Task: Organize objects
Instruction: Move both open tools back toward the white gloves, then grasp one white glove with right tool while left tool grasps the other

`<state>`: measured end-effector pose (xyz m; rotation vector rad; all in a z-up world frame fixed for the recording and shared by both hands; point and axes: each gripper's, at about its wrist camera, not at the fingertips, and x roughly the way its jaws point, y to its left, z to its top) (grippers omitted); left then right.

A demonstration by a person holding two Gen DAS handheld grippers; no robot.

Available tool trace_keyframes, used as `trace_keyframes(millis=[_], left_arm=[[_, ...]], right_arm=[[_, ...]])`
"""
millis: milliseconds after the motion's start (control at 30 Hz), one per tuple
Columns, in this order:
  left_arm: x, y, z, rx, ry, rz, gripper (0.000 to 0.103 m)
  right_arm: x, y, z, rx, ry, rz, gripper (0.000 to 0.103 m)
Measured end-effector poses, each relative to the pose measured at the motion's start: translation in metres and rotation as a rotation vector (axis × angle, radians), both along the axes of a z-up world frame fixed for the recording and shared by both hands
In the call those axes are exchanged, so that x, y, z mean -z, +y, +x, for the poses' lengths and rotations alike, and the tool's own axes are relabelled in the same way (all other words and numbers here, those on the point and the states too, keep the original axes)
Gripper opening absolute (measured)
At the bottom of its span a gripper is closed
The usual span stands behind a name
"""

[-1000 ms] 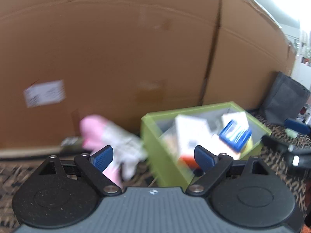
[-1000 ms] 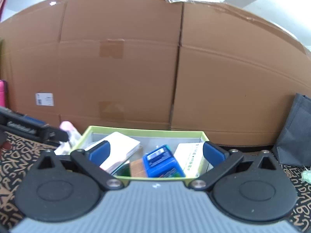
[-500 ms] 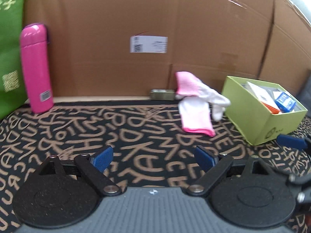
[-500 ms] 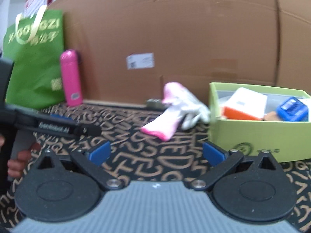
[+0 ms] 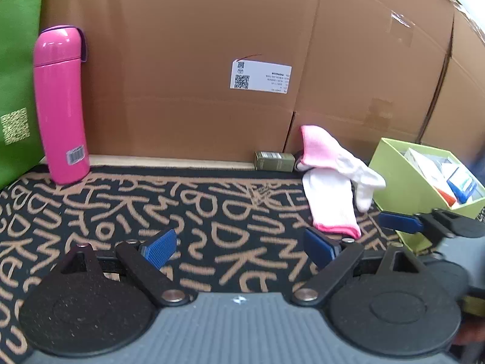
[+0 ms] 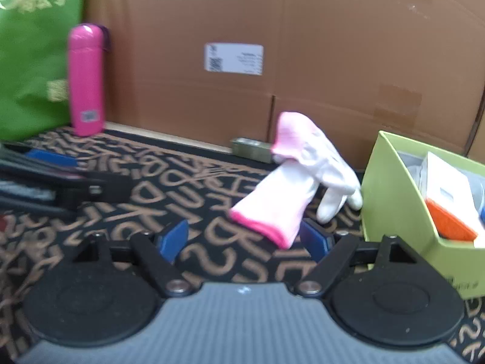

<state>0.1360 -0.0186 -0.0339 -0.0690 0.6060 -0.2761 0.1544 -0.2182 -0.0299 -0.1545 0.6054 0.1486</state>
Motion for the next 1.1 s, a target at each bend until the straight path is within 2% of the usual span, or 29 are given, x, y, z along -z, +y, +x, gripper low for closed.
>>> trace_keyframes(millis=[167,200,233,267,300,333,467,700,733,767,833,900,933,1000,1100], left_arm=[[-0.009,-0.010,0.027,0.048,0.011,-0.039,0.094],[-0.010,-0.014,0.034,0.061,0.019,-0.047,0.094],[-0.012,-0.019,0.041,0.074,0.027,-0.055,0.094],[-0.013,-0.024,0.047,0.087,0.032,-0.060,0.094],[-0.015,-0.029,0.052,0.098,0.036,-0.065,0.094],[-0.016,-0.036,0.059,0.110,0.036,-0.069,0.094],[-0.014,-0.066,0.081,0.151,0.037,-0.077,0.094],[0.010,-0.120,0.117,0.177,0.125,-0.056,0.093],[0.015,-0.124,0.118,0.190,0.131,-0.041,0.085],[0.020,-0.126,0.118,0.214,0.140,-0.028,0.056],[0.030,-0.124,0.118,0.294,0.204,-0.032,0.022],[0.034,-0.111,0.107,0.323,0.216,-0.080,0.016],[0.032,-0.106,0.101,0.330,0.209,-0.071,0.012],[0.028,-0.094,0.084,0.341,0.197,-0.043,0.010],[0.021,-0.072,0.058,0.343,0.181,-0.002,0.010]], right_arm=[[0.014,-0.010,0.043,0.085,0.067,0.029,0.079],[0.017,-0.011,0.048,0.083,0.079,0.033,0.076],[0.019,-0.013,0.052,0.060,0.097,0.059,0.050],[0.019,-0.016,0.050,0.032,0.105,0.103,0.039],[0.017,-0.017,0.047,0.021,0.107,0.118,0.022],[0.015,-0.016,0.040,0.006,0.095,0.103,0.011],[0.013,-0.026,-0.002,-0.063,0.076,0.096,0.011],[0.016,-0.055,-0.062,-0.104,0.093,0.091,0.011],[0.015,-0.060,-0.068,-0.105,0.098,0.099,0.011],[0.014,-0.064,-0.073,-0.107,0.098,0.102,0.011],[0.013,-0.070,-0.079,-0.113,0.102,0.090,0.012],[0.014,-0.075,-0.082,-0.120,0.101,0.088,0.017],[0.014,-0.078,-0.081,-0.117,0.098,0.093,0.025],[0.013,-0.078,-0.078,-0.104,0.084,0.083,0.037],[0.010,-0.074,-0.065,-0.100,0.067,0.076,0.043]])
